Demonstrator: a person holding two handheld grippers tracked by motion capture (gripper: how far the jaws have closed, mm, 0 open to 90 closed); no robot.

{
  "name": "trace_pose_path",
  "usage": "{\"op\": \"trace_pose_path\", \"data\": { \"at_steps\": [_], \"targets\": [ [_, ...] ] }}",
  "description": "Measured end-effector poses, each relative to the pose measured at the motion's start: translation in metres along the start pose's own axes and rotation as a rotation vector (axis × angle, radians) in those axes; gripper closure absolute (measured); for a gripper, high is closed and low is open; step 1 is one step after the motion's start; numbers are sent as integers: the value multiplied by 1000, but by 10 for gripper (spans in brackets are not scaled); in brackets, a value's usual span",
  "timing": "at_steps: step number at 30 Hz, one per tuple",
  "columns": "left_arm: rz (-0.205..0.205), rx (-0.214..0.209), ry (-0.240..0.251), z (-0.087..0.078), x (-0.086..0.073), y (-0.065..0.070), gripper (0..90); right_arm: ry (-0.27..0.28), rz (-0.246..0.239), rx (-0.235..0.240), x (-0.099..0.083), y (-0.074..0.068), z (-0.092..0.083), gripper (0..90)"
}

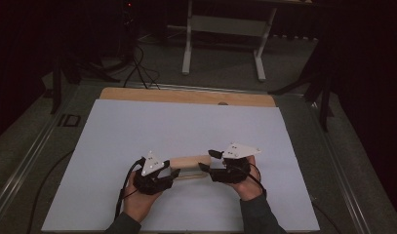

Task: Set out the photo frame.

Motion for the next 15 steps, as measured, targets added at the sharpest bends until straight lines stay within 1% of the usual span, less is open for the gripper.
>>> {"op": "trace_pose_path", "data": {
  "at_steps": [4, 7, 10, 11, 12, 15],
  "targets": [
    [2, 0, 0, 0, 0, 0, 529, -17, -1, 12, -3, 1, 1, 373],
    [-9, -4, 3, -1, 1, -1, 532, -36, -4, 20, -7, 4, 4, 374],
    [-11, -3, 7, -2, 2, -1, 537, -46, -4, 18, -9, 5, 5, 384],
    [-17, -6, 10, -2, 2, -2, 537, -51, -6, 16, -10, 6, 6, 389],
    [-17, -8, 11, -3, 2, -2, 540, -67, -13, 8, -12, 6, 7, 400],
    [-18, -7, 12, -3, 3, -2, 544, -78, -26, -4, -13, 6, 8, 424]
  ]
}}
Point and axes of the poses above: each handheld gripper's, and its own axes: z roughly forward along the jaws, x roughly out of its top, y roughly to its right, the point moved 3 cm from there along z, roughly forward along the jaws, and after that the axes turned 14 degrees about x, right-handed, at the moved point
